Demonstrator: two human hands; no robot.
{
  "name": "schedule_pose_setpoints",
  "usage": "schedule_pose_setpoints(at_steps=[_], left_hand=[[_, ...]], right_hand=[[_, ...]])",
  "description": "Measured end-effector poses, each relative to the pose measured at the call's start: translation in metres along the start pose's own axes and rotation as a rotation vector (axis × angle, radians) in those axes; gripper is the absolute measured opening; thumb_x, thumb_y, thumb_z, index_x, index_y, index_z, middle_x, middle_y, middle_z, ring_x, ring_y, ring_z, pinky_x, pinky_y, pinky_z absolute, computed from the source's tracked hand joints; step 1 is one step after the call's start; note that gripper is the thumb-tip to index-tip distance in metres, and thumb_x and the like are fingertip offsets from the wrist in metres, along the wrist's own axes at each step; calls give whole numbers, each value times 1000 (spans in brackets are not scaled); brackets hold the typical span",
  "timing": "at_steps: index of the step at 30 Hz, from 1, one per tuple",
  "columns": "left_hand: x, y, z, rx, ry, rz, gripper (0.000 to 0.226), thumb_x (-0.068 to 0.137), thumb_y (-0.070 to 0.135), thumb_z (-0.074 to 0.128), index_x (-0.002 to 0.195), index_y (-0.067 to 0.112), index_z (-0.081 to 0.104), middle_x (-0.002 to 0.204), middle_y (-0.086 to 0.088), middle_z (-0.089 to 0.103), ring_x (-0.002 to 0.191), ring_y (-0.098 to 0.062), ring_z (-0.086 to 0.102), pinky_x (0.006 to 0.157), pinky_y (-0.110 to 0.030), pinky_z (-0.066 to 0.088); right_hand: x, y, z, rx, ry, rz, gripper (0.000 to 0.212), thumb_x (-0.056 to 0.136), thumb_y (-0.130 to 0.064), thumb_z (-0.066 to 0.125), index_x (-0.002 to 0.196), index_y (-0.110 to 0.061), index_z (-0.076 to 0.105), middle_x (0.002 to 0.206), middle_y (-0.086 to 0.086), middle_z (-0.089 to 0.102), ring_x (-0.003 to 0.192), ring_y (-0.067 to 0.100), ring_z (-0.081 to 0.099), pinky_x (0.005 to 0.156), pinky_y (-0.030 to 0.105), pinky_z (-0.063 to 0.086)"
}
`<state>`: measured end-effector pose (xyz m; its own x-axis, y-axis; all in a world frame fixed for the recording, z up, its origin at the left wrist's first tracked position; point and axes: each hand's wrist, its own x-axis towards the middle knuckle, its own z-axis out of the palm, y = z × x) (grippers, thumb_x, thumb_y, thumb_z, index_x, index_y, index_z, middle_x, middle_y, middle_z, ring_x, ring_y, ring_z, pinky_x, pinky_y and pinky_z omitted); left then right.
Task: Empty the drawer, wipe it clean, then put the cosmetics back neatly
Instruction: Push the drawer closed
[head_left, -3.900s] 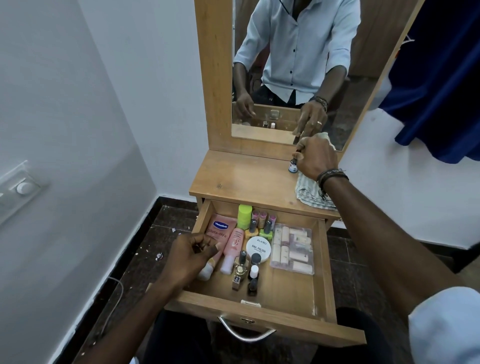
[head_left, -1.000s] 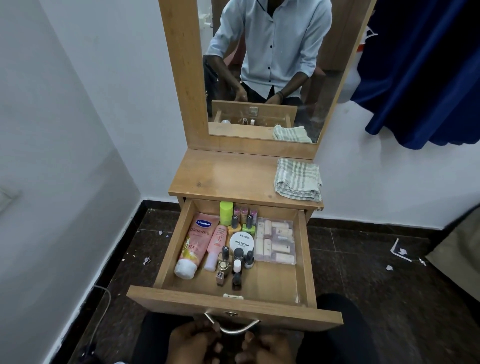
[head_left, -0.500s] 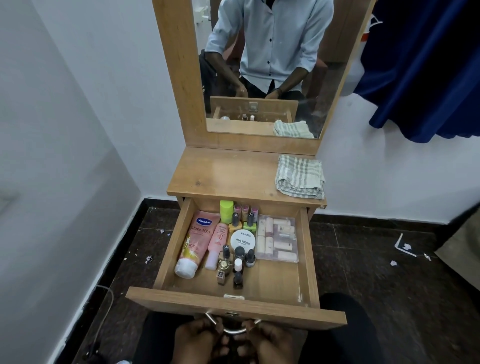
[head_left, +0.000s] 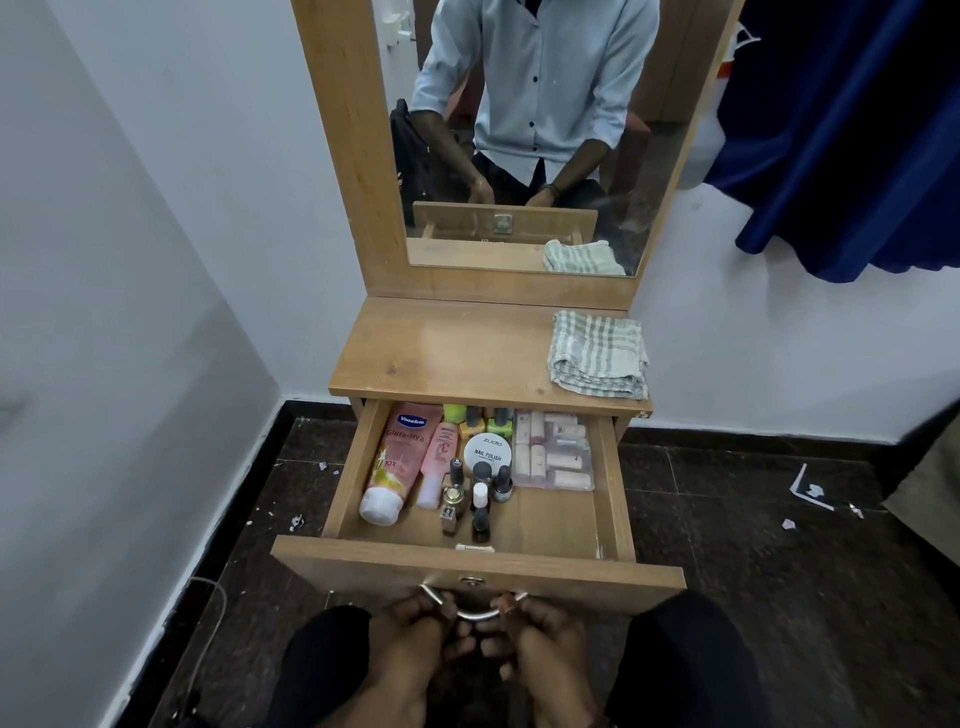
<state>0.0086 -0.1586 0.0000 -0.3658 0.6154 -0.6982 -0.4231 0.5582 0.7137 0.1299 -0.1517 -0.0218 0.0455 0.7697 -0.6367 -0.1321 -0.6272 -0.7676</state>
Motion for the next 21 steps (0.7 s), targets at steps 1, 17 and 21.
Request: schedule_pose_setpoints(at_steps=[1, 17, 21], left_hand=[[3, 1, 2, -9, -3, -1, 20, 89, -9, 59, 70, -8, 64, 50, -16, 60, 44, -21, 56, 37, -24, 52], [39, 33, 37, -146, -78, 14, 23, 96, 1, 54, 74, -1, 62, 55, -10, 59, 40, -8, 57, 47, -23, 57], [47, 39, 46, -179, -54, 18, 20, 95, 0, 56, 76, -1, 62, 57, -10, 59, 39, -8, 56, 44, -23, 56]], right_hand=[[2, -3, 2, -3, 2, -7, 27, 95, -5, 61, 70, -2, 71, 62, 15, 72, 37, 10, 59, 31, 17, 35], [35, -52, 18, 135, 4, 2, 18, 97, -10, 60, 82, -5, 68, 59, 5, 72, 40, 4, 59, 35, 14, 36], [45, -59, 19, 142, 10, 0, 17, 97, -12, 61, 83, -6, 69, 61, 5, 72, 42, 4, 59, 36, 15, 39]])
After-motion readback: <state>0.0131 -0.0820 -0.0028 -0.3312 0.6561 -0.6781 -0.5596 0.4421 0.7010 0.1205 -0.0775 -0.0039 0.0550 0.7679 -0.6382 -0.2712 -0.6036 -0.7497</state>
